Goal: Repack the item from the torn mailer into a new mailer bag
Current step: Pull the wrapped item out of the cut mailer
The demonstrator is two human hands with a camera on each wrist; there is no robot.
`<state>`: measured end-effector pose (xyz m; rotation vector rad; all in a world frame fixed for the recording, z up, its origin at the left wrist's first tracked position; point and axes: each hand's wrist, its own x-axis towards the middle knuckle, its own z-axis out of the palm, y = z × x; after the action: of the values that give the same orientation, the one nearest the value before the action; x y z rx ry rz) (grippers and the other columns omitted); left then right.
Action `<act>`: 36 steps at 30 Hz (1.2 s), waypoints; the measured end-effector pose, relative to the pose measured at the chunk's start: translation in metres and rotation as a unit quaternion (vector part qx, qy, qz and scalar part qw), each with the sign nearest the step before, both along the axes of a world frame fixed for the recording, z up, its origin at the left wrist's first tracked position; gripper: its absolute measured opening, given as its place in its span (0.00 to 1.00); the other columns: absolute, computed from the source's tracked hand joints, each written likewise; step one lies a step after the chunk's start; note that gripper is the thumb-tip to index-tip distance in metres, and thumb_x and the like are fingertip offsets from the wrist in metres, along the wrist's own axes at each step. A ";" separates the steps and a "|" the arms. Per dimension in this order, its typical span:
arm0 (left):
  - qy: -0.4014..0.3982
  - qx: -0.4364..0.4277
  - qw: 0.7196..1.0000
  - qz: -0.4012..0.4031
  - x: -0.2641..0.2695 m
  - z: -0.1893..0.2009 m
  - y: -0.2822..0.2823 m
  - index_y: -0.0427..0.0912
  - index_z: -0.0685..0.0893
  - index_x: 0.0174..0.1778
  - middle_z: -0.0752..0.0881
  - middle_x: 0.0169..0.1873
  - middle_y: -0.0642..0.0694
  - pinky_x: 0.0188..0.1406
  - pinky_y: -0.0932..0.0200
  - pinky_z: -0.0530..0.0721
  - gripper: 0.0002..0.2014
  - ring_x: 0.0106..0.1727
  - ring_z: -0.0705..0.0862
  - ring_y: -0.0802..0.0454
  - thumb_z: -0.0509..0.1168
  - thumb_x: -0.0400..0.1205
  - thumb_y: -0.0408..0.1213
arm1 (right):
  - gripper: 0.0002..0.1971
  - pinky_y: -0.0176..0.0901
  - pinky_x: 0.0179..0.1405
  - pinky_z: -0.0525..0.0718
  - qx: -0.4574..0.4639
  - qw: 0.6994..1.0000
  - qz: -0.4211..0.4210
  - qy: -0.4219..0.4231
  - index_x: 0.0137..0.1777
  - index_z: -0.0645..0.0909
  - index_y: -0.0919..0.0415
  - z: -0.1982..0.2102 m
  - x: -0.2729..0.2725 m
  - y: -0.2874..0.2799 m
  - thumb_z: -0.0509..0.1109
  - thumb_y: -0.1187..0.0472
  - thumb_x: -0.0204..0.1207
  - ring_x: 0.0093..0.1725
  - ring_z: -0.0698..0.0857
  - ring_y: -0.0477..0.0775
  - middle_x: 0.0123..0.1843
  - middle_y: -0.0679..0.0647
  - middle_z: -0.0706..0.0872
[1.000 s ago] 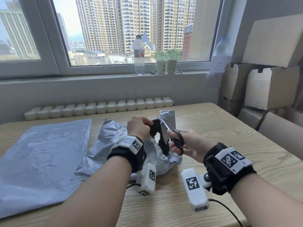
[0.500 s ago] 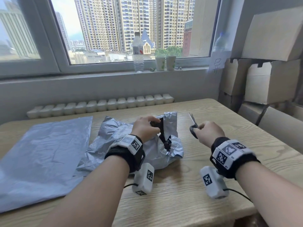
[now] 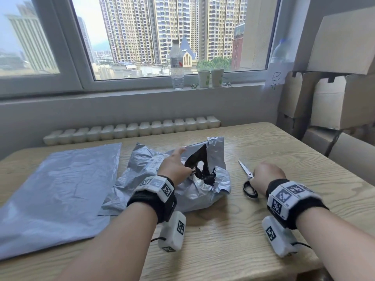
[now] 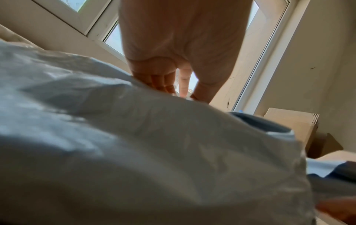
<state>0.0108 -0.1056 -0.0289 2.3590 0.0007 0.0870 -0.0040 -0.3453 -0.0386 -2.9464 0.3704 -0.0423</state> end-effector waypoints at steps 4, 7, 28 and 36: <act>-0.006 -0.002 1.000 0.001 -0.005 0.003 0.005 0.51 0.73 0.64 0.86 0.41 0.45 0.48 0.46 0.89 0.23 0.43 0.87 0.46 0.61 0.76 0.26 | 0.12 0.39 0.49 0.78 0.108 0.973 0.125 -0.163 0.54 0.88 0.57 0.018 -0.013 0.024 0.64 0.63 0.77 0.51 0.84 0.55 0.52 0.53 0.89; -0.034 -0.012 0.999 -0.003 -0.008 0.007 0.007 0.51 0.75 0.54 0.81 0.42 0.46 0.44 0.49 0.87 0.21 0.43 0.84 0.44 0.55 0.75 0.20 | 0.12 0.44 0.58 0.81 0.164 0.928 0.259 -0.210 0.53 0.89 0.54 0.028 -0.030 0.057 0.66 0.65 0.77 0.53 0.85 0.50 0.53 0.50 0.90; 0.071 0.111 0.986 -0.100 -0.023 0.010 0.036 0.47 0.70 0.76 0.79 0.64 0.47 0.53 0.63 0.78 0.41 0.59 0.79 0.52 0.77 0.66 0.30 | 0.09 0.41 0.49 0.82 0.126 0.971 0.183 -0.092 0.47 0.88 0.46 0.014 -0.033 0.094 0.75 0.48 0.68 0.51 0.85 0.52 0.48 0.48 0.90; -0.064 0.100 0.984 -0.130 -0.024 -0.006 0.050 0.53 0.68 0.72 0.71 0.66 0.49 0.61 0.63 0.73 0.47 0.64 0.71 0.54 0.83 0.57 0.40 | 0.17 0.43 0.38 0.82 0.079 0.972 0.211 -0.072 0.45 0.84 0.58 0.006 -0.036 0.117 0.70 0.44 0.67 0.45 0.85 0.55 0.42 0.52 0.87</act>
<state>-0.0128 -0.0558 -0.0353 2.5272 -0.3948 0.1151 -0.0399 -0.2278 -0.0327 -2.7761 -0.2621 -0.1610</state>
